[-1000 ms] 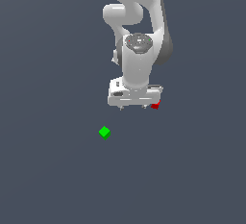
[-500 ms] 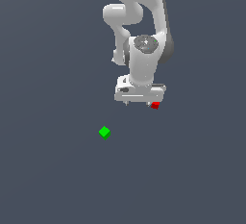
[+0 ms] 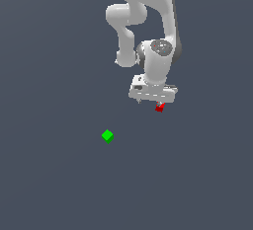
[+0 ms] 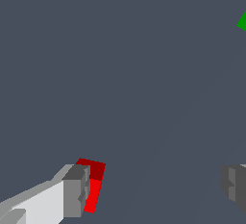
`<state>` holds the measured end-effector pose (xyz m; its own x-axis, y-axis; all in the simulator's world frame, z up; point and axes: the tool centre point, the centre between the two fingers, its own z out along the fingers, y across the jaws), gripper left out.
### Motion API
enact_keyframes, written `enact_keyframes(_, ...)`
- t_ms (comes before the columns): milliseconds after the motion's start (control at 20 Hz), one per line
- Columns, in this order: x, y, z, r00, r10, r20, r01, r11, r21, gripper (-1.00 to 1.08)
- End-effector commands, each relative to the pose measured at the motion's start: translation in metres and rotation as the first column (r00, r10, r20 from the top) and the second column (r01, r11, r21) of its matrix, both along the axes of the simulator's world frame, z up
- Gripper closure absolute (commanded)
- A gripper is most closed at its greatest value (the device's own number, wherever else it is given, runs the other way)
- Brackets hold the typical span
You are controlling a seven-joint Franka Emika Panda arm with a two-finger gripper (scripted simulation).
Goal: Stack the red cube on top of the green cube.
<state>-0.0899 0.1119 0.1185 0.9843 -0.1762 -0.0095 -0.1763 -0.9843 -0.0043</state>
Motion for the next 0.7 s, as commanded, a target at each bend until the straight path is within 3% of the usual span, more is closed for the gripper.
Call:
enact_keyframes(0, -0.011, 0.012, -0.008, 0.999, -0.037, 0.002, 0.037, 0.999, -0.001, -0.92)
enact_keyframes(650, -0.046, 0.067, -0.041, 0.984, -0.178, 0.007, 0.178, 0.984, -0.005, -0.92)
